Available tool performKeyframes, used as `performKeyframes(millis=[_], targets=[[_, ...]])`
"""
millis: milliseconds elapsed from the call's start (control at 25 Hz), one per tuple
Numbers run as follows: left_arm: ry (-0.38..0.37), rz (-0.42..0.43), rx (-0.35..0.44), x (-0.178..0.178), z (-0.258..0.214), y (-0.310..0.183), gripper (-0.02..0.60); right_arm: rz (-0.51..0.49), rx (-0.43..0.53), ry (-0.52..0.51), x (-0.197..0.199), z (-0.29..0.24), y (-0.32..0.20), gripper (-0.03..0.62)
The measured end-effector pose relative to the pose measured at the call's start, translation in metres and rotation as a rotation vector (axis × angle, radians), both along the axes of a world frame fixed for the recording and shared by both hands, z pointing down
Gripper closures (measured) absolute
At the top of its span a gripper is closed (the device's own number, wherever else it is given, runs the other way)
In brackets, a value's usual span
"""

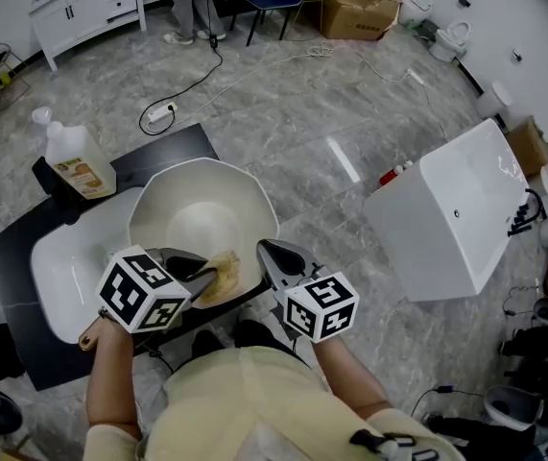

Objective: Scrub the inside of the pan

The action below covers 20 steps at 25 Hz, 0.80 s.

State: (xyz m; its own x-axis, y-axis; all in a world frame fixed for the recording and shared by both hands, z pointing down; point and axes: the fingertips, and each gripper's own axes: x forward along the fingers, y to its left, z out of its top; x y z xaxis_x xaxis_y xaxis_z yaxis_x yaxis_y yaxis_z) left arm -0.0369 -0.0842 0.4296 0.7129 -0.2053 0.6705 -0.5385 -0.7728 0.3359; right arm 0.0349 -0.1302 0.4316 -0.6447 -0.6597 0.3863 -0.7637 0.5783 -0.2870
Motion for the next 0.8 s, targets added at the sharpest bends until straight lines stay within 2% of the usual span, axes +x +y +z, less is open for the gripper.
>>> performKeyframes(millis=[160,360,440,640,720,800], targets=[[0.054,-0.131,0.026,-0.011,-0.009,-0.005,0.541,-0.005,-0.02,-0.033,-0.001,0.0,0.001,0.577],[0.209,-0.299,0.028,-0.021,-0.024,-0.014,0.541,-0.019,-0.031,-0.058,-0.005,0.0,0.001,0.577],[0.242,-0.36,0.043,-0.027,-0.028,-0.017,0.541,-0.024,-0.033,-0.062,-0.006,0.0,0.001,0.577],[0.207,-0.471,0.114,-0.047,-0.025,-0.021,0.541,-0.022,-0.032,-0.056,-0.006,0.002,0.002,0.577],[0.163,-0.507,0.135,-0.055,-0.021,-0.022,0.541,-0.025,-0.027,-0.052,-0.007,0.0,0.002,0.577],[0.083,-0.539,0.166,-0.064,-0.016,-0.024,0.541,-0.03,-0.022,-0.046,-0.007,-0.002,0.003,0.579]])
